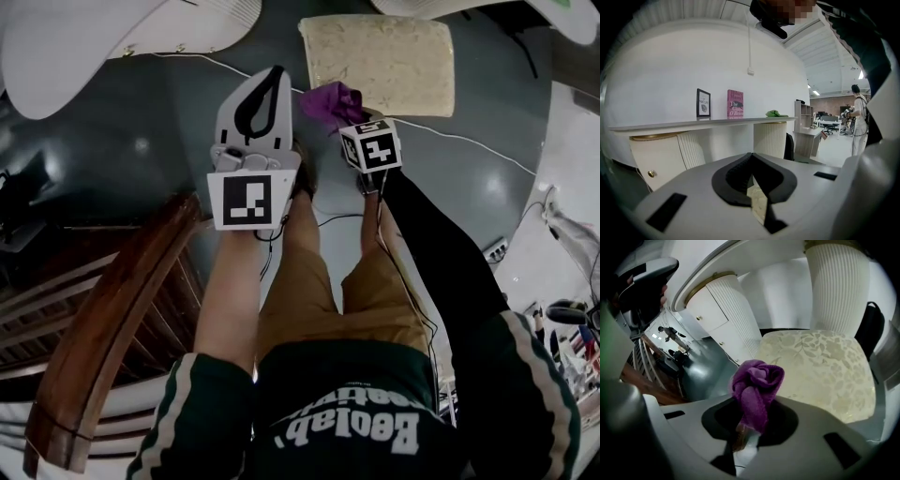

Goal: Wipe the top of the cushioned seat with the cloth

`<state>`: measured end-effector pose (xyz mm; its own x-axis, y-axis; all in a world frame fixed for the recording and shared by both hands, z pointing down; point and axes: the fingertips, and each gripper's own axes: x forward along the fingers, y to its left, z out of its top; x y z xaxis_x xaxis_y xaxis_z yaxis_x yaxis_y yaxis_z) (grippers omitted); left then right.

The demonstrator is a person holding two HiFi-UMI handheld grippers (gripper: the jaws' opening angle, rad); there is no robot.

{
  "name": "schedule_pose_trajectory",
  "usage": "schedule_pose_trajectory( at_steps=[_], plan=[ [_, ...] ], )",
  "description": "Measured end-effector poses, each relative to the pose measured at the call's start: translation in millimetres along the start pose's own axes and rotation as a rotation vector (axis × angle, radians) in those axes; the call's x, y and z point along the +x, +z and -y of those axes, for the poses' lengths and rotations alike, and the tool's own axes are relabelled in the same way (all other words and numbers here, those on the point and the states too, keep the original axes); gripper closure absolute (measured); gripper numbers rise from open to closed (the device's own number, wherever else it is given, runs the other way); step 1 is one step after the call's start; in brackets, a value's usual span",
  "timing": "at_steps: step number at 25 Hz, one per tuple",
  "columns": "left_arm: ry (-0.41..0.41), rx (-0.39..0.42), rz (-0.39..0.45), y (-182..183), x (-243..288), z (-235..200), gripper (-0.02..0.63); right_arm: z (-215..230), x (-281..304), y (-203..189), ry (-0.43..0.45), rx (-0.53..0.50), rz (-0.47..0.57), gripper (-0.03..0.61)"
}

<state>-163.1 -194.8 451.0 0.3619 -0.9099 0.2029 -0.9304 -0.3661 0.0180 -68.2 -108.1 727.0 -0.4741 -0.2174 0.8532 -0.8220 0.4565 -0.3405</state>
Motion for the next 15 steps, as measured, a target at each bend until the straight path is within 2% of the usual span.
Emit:
schedule_pose_trajectory(
  at_steps=[7,15],
  plan=[
    [-0.026,0.003,0.010,9.9,31.0,39.9,0.598,71.6,-34.9,-9.3,-0.064,0.045,0.018,0.492],
    [-0.072,0.031,0.025,26.2,75.4,103.1,0.598,181.4,-89.1,-29.4,-0.162,0.073,0.037,0.494]
  ],
)
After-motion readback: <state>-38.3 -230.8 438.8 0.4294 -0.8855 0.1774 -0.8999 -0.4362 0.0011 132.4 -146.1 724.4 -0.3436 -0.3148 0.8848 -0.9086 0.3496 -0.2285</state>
